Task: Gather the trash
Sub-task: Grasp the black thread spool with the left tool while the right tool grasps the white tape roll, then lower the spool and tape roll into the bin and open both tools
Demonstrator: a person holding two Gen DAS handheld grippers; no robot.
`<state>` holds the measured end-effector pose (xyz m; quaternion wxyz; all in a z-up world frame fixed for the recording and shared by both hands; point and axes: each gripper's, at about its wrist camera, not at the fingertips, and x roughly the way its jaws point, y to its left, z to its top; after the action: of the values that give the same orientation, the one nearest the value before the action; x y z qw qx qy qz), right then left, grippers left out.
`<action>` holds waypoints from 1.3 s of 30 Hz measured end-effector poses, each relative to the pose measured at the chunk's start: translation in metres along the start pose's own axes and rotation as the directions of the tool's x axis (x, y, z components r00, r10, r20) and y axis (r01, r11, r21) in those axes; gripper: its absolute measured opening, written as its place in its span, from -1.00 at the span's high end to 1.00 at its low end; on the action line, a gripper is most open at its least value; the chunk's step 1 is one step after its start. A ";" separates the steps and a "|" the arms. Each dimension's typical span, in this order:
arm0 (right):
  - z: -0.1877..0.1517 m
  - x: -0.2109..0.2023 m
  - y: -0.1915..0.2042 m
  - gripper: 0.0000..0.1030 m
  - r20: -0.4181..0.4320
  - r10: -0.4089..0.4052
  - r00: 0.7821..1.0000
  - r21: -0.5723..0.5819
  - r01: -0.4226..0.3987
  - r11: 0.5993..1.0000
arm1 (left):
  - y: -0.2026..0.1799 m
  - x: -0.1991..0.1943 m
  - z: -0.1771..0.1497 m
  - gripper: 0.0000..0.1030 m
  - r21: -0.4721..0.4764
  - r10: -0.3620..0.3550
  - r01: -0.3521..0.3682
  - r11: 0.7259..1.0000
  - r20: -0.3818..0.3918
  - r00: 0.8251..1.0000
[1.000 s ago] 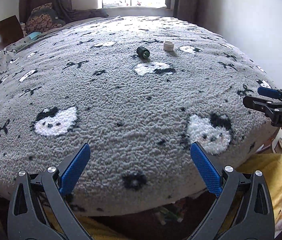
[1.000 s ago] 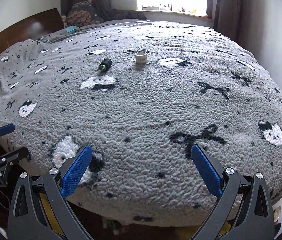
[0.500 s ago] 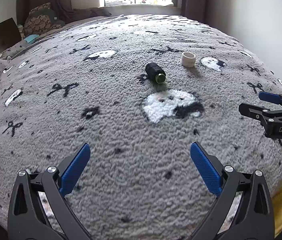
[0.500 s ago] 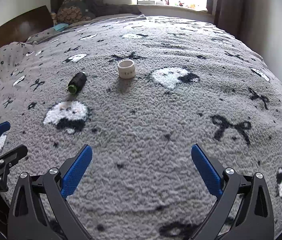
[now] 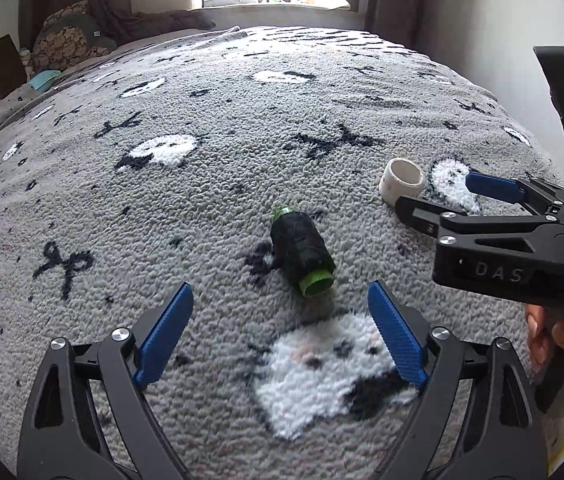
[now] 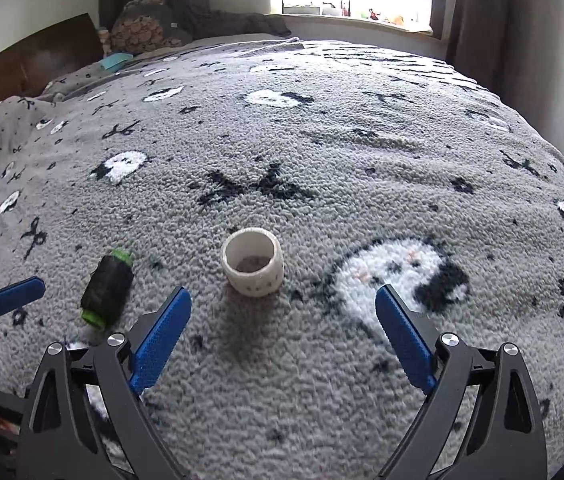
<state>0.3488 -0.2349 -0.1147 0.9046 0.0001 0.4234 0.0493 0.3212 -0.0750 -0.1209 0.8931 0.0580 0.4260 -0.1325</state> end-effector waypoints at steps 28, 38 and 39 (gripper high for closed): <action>-0.038 -0.123 0.014 0.35 0.109 -0.003 0.994 -0.096 0.014 0.995 | -0.018 -0.102 -0.014 0.52 0.057 -0.032 0.026 0.998 0.106 0.994; -0.096 -0.234 0.034 0.35 0.214 0.032 0.976 -0.139 -0.002 0.990 | -0.037 -0.184 -0.073 0.52 0.096 -0.090 0.074 0.993 0.183 0.979; -0.103 -0.242 0.037 0.35 0.217 0.039 0.975 -0.145 -0.007 0.989 | -0.037 -0.190 -0.079 0.52 0.095 -0.093 0.076 0.993 0.186 0.978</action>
<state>0.1122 -0.2238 0.0058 0.9428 -0.0546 0.3162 0.0900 0.1373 -0.0574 -0.0232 0.9198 0.0660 0.3347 -0.1940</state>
